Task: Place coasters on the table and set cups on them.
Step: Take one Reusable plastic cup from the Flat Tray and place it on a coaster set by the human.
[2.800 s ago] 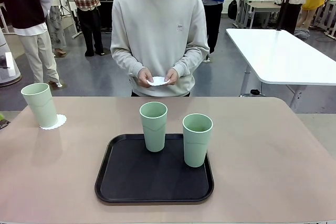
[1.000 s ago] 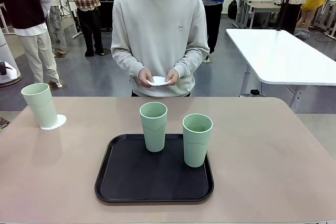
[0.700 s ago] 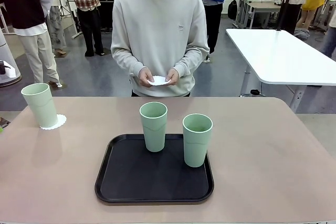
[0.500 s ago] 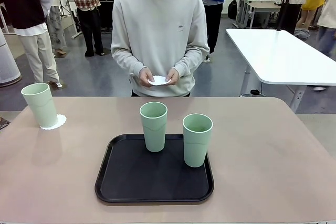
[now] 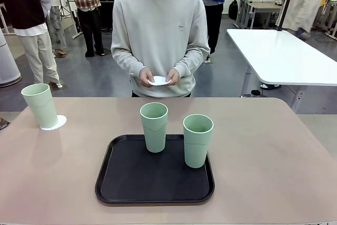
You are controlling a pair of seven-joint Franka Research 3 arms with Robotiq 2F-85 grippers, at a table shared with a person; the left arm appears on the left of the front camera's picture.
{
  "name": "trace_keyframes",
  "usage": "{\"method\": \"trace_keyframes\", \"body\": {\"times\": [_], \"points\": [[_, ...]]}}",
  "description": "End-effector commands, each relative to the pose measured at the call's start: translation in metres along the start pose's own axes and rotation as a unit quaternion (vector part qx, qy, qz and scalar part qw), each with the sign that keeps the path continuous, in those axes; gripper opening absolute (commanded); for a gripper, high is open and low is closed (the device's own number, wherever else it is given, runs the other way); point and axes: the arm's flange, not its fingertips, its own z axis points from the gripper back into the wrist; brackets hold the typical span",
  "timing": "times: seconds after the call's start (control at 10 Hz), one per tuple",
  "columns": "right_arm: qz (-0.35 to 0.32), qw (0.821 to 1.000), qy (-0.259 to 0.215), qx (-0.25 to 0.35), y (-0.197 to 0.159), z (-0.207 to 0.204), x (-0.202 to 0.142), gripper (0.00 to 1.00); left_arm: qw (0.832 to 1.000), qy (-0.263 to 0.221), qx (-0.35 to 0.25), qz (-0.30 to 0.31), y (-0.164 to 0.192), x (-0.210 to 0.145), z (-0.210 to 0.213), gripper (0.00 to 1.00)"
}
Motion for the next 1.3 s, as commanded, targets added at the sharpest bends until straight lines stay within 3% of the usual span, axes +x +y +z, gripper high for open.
{"method": "trace_keyframes", "body": {"times": [0.0, 0.1, 0.5, 1.2], "points": [[0.002, 1.0, -0.005, 0.002, 0.0, 0.001, 0.0, 1.0, 0.997, 0.037, -0.069, 0.014, 0.031, 0.02, 0.018, 1.0], [0.002, 1.0, -0.005, 0.002, 0.0, 0.001, 0.0, 1.0, 0.993, 0.082, -0.083, 0.032, 0.041, 0.024, 0.024, 1.0], [0.002, 1.0, -0.005, 0.002, 0.0, 0.001, 0.0, 1.0, 0.987, 0.02, -0.09, 0.131, 0.069, 0.017, 0.035, 1.0], [0.002, 1.0, -0.005, 0.002, 0.0, 0.001, 0.0, 1.0, 0.98, -0.017, -0.118, 0.157, 0.085, -0.001, 0.033, 1.0]]}}
